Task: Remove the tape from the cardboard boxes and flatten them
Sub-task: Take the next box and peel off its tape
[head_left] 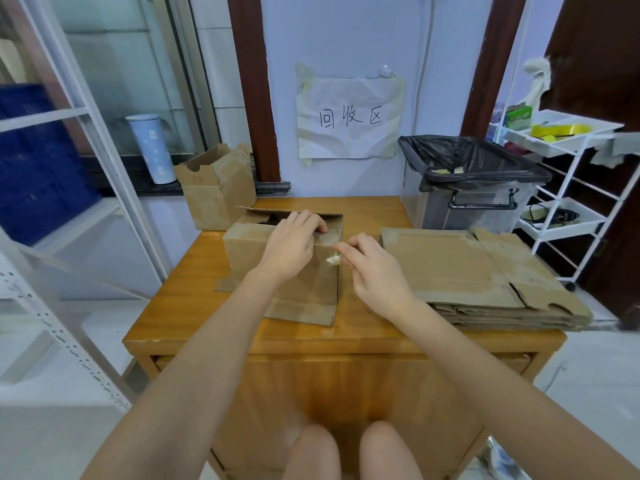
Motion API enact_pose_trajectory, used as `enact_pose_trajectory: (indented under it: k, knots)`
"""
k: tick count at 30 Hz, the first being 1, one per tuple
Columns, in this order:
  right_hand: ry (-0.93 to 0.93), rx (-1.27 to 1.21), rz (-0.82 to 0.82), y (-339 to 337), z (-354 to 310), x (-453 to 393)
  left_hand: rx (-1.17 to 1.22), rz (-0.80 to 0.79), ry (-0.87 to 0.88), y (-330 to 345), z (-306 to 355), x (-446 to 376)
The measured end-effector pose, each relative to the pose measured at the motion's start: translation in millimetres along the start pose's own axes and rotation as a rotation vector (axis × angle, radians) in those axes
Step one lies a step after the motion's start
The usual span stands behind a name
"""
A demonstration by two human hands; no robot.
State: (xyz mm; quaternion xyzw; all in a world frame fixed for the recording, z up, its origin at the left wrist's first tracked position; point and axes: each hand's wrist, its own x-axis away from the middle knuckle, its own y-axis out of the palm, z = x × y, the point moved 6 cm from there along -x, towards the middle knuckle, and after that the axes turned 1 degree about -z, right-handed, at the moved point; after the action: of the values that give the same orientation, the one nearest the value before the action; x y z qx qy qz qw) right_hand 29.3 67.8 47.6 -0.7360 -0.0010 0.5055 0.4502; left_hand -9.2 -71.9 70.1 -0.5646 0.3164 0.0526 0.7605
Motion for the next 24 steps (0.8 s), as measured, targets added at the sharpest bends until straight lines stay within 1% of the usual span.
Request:
enact_pose_trajectory:
  k: [5, 9, 16, 19, 24]
  knots:
    - [0.074, 0.036, 0.016, 5, -6, 4, 0.008, 0.006, -0.014, 3, -2, -1]
    - [0.083, 0.208, 0.017, 12, -8, 2, 0.004, -0.002, -0.021, 4, -3, -2]
    - [0.128, 0.073, 0.226, -1, 4, 2, -0.013, -0.001, -0.024, 3, -2, -3]
    - [0.079, 0.068, 0.267, 0, 4, 6, -0.020, -0.003, -0.032, 4, -3, -4]
    - [0.084, 0.034, 0.296, 3, 1, 17, -0.025, -0.008, -0.031, 4, -3, -3]
